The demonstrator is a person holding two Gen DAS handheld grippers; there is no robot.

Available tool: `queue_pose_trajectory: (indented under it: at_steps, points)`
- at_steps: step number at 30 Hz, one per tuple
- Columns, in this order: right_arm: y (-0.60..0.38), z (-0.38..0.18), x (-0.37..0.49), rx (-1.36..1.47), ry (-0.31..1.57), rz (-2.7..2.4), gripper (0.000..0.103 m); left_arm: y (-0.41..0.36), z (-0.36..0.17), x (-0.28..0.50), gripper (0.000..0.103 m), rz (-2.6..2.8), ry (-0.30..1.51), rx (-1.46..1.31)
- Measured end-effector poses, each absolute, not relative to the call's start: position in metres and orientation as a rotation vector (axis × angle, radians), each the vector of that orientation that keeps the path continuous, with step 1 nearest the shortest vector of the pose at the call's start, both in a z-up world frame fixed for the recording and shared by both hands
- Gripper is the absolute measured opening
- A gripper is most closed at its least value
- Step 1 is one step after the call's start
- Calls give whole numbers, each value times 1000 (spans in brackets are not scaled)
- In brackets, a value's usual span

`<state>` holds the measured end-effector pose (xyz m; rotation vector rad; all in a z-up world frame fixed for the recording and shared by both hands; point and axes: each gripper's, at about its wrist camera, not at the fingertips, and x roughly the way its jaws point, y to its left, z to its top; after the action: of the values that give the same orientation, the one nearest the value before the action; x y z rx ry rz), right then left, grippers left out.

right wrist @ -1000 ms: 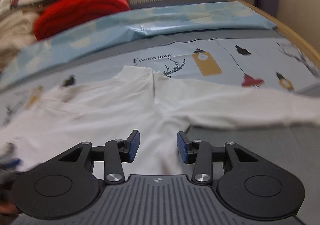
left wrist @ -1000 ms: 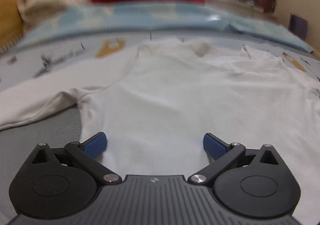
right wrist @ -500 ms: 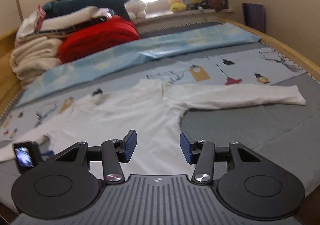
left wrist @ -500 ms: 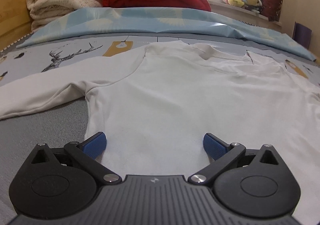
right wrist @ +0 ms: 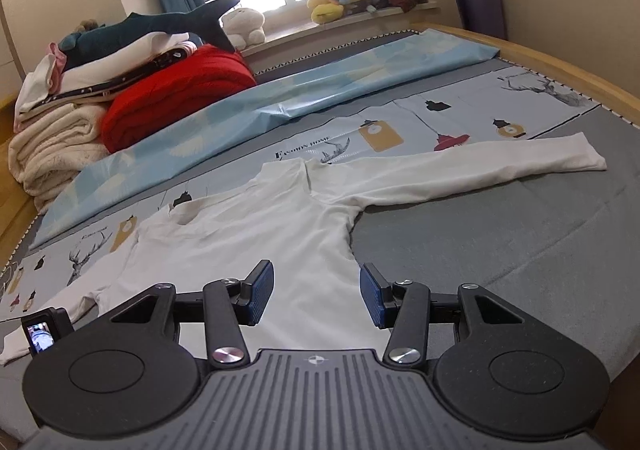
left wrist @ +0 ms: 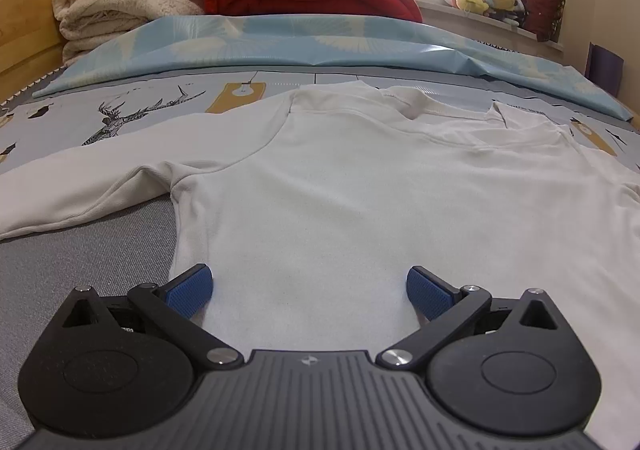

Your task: Fold small clothes

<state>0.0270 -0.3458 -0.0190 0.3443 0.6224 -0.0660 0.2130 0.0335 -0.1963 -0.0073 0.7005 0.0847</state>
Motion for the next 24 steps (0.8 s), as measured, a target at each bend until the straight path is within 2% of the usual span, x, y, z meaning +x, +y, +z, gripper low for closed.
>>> queue_pose_trajectory:
  at_steps: [24]
  points:
    - [-332, -12, 30, 296, 605, -14, 50, 34, -196, 213, 103, 84, 701, -6]
